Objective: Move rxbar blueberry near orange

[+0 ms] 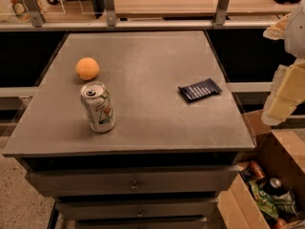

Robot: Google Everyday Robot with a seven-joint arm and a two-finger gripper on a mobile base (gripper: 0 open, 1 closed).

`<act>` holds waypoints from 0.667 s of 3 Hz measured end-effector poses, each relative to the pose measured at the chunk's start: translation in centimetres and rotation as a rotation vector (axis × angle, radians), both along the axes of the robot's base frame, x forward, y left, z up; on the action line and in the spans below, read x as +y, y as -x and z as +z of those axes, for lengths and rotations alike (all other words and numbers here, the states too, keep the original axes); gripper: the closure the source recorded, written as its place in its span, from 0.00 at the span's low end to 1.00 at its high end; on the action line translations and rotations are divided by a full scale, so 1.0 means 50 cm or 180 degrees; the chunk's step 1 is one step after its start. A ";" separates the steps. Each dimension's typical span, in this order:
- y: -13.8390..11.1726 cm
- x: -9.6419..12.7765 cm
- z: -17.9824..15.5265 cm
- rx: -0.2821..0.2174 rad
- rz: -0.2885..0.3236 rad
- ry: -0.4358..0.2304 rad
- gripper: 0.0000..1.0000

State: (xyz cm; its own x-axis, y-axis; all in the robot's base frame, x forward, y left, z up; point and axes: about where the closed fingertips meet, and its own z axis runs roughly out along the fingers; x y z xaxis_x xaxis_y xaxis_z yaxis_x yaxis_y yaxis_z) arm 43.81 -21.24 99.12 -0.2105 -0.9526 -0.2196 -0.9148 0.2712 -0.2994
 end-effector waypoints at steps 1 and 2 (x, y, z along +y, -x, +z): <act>0.000 0.000 0.000 -0.0001 0.0000 0.0000 0.00; -0.009 0.007 -0.003 -0.0047 0.0066 0.0104 0.00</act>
Offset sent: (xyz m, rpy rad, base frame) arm 0.0123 0.0075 -0.0086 -0.0811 -0.0187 0.0512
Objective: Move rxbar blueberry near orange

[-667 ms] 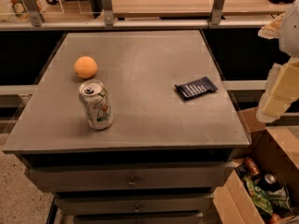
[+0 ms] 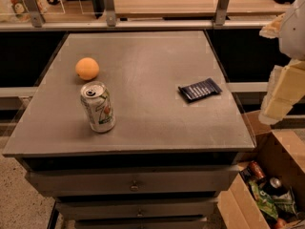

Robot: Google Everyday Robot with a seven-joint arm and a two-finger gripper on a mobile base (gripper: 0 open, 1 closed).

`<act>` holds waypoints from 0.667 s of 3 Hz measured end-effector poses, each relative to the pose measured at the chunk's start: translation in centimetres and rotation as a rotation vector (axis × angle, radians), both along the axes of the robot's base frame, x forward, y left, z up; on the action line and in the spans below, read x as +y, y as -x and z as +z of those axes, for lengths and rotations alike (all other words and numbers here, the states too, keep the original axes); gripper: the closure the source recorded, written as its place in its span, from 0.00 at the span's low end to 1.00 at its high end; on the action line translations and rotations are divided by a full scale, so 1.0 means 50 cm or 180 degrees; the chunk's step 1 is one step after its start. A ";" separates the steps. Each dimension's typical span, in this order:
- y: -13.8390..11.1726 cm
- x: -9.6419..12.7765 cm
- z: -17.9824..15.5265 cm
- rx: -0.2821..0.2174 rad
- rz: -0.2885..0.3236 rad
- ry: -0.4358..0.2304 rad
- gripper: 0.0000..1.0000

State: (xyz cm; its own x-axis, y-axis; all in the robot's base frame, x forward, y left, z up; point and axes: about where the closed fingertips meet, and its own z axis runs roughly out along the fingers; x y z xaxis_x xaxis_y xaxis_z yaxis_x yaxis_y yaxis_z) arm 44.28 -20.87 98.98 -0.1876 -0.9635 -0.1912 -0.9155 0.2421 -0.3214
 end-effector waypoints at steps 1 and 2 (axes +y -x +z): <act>-0.025 0.021 -0.023 -0.0016 0.0329 0.0128 0.00; -0.058 0.045 -0.048 -0.0060 0.0769 0.0292 0.00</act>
Offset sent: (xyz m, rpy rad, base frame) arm 0.0504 0.0352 -0.0433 -0.1511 -0.0221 0.4055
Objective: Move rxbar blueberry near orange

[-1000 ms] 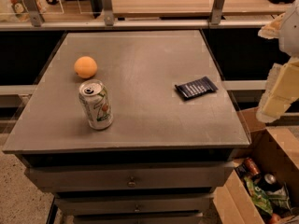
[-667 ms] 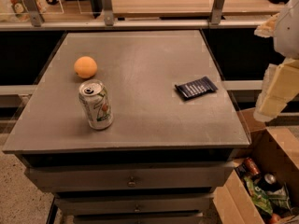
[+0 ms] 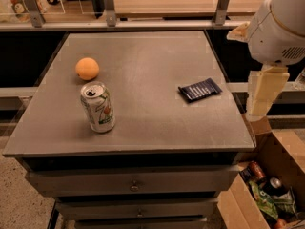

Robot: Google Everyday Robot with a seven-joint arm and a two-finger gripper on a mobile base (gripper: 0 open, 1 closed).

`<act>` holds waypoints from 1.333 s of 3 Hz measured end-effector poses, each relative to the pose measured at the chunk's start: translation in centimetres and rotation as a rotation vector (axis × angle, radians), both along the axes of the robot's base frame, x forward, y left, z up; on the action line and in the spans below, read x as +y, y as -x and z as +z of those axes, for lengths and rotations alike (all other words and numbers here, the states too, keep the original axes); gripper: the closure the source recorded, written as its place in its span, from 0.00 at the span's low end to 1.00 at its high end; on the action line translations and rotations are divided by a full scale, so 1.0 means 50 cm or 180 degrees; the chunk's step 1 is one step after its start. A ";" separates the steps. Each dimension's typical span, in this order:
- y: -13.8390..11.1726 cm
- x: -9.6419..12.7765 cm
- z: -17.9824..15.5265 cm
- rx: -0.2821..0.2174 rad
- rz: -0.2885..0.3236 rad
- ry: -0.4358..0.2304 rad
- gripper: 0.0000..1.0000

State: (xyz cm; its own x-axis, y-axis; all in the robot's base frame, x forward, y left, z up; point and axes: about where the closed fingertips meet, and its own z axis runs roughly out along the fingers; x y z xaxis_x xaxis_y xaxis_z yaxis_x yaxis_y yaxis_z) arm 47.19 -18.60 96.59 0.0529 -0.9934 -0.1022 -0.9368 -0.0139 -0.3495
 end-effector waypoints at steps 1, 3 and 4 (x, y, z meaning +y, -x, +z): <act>-0.037 0.018 -0.037 0.0053 0.0324 0.0152 0.00; -0.106 0.047 -0.114 0.0286 0.0709 0.0380 0.00; -0.141 0.061 -0.146 0.0399 0.0786 0.0452 0.00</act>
Offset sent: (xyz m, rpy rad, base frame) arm 0.0598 0.0269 -0.0632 -0.1372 0.0930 0.2746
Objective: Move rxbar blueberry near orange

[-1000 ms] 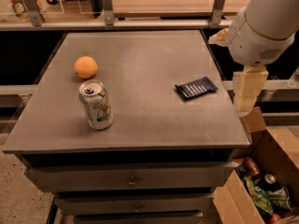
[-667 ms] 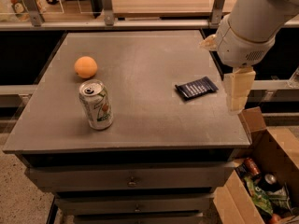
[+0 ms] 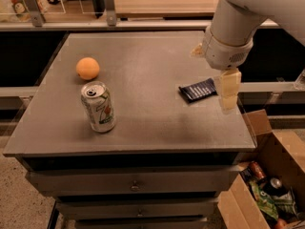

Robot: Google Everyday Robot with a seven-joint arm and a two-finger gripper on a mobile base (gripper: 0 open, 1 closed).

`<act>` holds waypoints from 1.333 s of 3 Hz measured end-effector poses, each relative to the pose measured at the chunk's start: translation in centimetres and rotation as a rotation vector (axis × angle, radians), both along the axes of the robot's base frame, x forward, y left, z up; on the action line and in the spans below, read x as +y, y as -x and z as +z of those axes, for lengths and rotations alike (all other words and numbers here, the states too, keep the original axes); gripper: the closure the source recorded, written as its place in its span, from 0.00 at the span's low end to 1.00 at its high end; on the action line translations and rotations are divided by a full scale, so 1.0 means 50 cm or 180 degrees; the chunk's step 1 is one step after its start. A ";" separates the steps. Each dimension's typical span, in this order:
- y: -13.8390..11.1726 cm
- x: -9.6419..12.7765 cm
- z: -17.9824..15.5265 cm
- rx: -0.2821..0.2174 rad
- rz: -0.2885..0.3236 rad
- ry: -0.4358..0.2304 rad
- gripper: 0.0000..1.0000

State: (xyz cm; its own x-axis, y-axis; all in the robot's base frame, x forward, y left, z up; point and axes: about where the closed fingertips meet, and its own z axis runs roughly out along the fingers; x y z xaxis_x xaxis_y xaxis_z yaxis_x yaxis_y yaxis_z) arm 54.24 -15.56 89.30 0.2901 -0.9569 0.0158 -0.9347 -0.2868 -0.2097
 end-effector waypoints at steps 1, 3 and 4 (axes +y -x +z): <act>-0.031 0.009 -0.025 0.0123 0.0097 0.0026 0.00; -0.094 0.012 -0.077 0.0236 0.0073 0.0006 0.00; -0.113 0.008 -0.112 0.0302 -0.0007 -0.0021 0.00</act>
Offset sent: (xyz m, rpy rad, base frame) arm 0.0494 0.0048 -0.0396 -0.0136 0.1050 0.0501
